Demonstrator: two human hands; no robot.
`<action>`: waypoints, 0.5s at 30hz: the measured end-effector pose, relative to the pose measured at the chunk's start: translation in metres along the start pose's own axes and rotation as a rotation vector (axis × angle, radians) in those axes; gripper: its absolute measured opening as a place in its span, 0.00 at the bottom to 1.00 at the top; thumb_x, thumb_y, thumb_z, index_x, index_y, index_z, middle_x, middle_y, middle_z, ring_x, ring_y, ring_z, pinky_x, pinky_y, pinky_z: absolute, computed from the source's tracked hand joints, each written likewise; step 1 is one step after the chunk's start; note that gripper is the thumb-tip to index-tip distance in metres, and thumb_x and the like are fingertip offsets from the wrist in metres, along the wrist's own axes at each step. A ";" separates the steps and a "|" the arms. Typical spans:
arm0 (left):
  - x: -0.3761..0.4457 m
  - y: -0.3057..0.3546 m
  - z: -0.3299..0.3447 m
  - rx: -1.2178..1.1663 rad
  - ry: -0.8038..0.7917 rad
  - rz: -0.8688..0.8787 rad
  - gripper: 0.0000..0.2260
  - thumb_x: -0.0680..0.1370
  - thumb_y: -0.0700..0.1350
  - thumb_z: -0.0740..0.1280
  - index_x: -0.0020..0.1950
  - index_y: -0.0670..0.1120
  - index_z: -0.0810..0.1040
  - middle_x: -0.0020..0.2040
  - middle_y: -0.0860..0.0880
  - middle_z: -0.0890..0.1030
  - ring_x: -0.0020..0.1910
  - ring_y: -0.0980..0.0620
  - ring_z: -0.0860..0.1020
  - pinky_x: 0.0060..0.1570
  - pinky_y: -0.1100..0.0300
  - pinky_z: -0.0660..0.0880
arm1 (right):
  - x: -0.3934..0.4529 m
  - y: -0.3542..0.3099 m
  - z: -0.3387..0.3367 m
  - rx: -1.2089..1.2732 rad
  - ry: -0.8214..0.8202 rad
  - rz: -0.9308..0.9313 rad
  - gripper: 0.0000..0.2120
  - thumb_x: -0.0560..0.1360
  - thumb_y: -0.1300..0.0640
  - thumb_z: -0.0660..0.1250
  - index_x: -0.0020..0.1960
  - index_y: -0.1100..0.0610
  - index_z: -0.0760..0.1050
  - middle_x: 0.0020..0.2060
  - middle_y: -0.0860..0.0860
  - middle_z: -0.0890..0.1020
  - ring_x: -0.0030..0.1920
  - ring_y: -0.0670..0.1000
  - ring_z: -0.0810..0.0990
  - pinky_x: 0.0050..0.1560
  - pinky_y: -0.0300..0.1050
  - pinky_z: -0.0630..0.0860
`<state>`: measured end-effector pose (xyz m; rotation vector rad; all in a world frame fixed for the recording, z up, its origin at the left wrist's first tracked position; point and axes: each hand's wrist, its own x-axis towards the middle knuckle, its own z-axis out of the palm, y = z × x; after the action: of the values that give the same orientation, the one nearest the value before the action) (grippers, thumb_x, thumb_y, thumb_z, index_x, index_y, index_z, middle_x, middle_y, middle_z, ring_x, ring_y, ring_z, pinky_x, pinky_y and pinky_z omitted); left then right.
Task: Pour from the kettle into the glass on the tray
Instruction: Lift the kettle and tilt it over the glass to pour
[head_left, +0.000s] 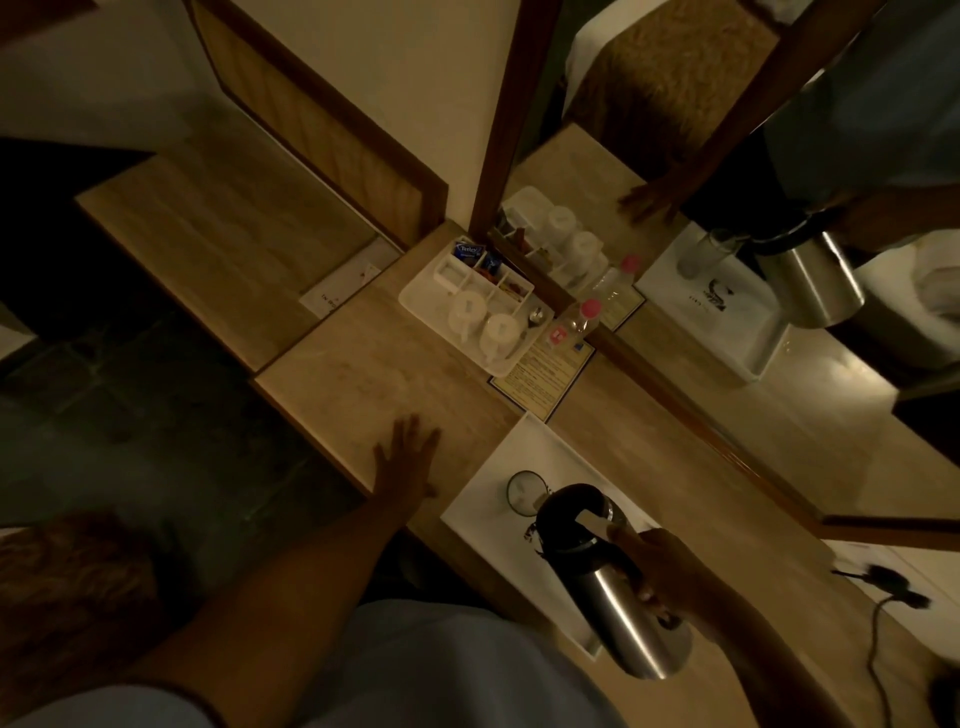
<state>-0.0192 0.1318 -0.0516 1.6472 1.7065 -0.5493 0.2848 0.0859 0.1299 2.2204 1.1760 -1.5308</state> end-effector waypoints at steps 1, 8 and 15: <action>0.000 0.000 0.000 0.002 0.000 0.001 0.45 0.81 0.55 0.71 0.87 0.55 0.42 0.86 0.44 0.35 0.86 0.39 0.38 0.81 0.32 0.52 | -0.001 -0.001 -0.001 -0.004 -0.003 0.000 0.24 0.83 0.44 0.57 0.39 0.60 0.79 0.29 0.54 0.78 0.28 0.51 0.75 0.32 0.40 0.74; 0.000 -0.001 0.000 0.011 0.005 -0.002 0.45 0.81 0.55 0.70 0.87 0.55 0.41 0.86 0.43 0.35 0.86 0.39 0.38 0.82 0.33 0.53 | -0.006 -0.005 -0.002 -0.052 -0.005 0.000 0.25 0.83 0.43 0.57 0.39 0.61 0.79 0.28 0.54 0.77 0.26 0.50 0.74 0.28 0.38 0.73; -0.001 -0.002 0.000 -0.011 0.006 0.004 0.45 0.81 0.55 0.71 0.87 0.55 0.42 0.86 0.44 0.35 0.86 0.39 0.38 0.82 0.33 0.52 | -0.006 -0.004 -0.004 -0.095 0.003 -0.002 0.28 0.82 0.41 0.57 0.40 0.63 0.80 0.23 0.50 0.75 0.20 0.46 0.72 0.24 0.36 0.71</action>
<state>-0.0213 0.1304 -0.0514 1.6454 1.7072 -0.5331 0.2839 0.0882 0.1377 2.1615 1.2260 -1.4416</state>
